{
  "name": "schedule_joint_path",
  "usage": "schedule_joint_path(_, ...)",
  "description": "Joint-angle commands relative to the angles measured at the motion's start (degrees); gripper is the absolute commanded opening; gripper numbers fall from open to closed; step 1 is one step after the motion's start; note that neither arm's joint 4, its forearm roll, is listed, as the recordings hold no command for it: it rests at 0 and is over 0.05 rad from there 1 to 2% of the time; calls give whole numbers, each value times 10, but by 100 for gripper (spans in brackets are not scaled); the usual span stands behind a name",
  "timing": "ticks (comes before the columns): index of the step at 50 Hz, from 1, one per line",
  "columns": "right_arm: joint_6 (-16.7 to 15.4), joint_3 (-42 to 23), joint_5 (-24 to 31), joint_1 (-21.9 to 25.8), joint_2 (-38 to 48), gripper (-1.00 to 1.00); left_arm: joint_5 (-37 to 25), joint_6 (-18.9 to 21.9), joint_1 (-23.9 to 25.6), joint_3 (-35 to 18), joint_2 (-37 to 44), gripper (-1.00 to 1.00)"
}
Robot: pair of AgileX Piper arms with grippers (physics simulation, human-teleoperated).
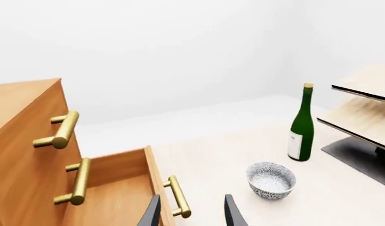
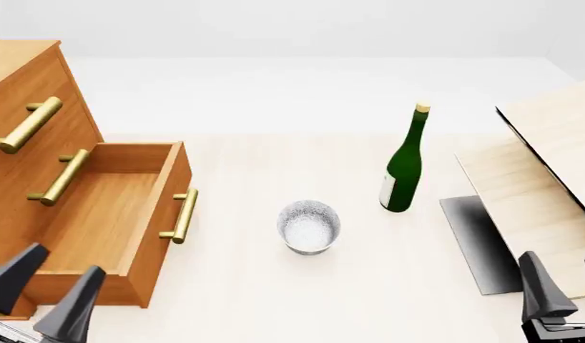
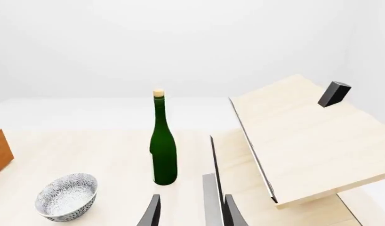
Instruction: Put the bowl in the bottom drawer of the cabinet.
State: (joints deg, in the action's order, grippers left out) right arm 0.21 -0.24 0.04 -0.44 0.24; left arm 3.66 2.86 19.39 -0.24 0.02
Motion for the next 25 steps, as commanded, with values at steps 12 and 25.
schedule_joint_path(12, 0, 0, 0, 0, 0, 100, -84, 18, 142, -91, 0, 100)
schedule_joint_path(25, 0, 0, -2, 0, 2, 100, -76, -10, 165, -123, 33, 100)
